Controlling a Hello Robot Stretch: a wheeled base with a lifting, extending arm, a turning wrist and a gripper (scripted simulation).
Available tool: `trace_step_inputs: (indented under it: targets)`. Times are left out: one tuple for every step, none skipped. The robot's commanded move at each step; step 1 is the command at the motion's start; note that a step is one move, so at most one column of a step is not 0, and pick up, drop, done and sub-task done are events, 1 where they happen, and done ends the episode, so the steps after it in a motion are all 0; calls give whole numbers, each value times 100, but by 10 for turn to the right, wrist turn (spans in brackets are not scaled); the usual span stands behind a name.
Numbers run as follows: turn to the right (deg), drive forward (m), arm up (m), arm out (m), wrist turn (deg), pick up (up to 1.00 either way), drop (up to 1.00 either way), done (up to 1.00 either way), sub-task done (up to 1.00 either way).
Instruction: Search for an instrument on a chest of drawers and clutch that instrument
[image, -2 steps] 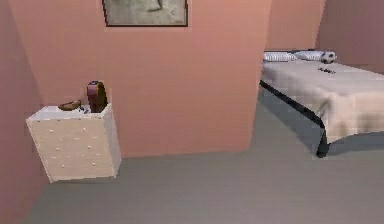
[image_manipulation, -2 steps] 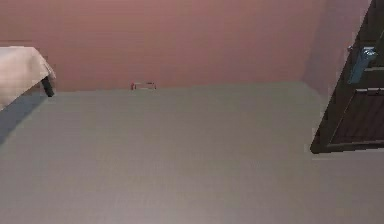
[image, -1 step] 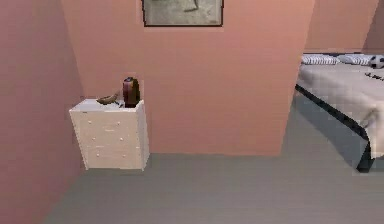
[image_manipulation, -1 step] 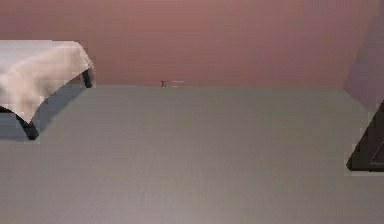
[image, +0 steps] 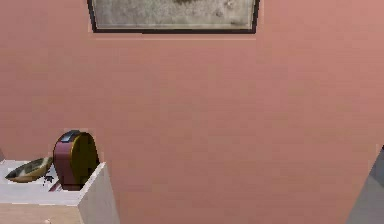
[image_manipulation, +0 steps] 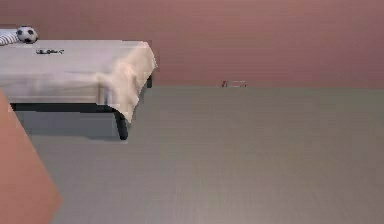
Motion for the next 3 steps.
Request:
trace_step_inputs:
  targets:
    - [-90,0,0,0,0,0,0,0,0]
    - [0,5,0,0,0,0,0,0,0]
    - [90,0,0,0,0,0,0,0,0]
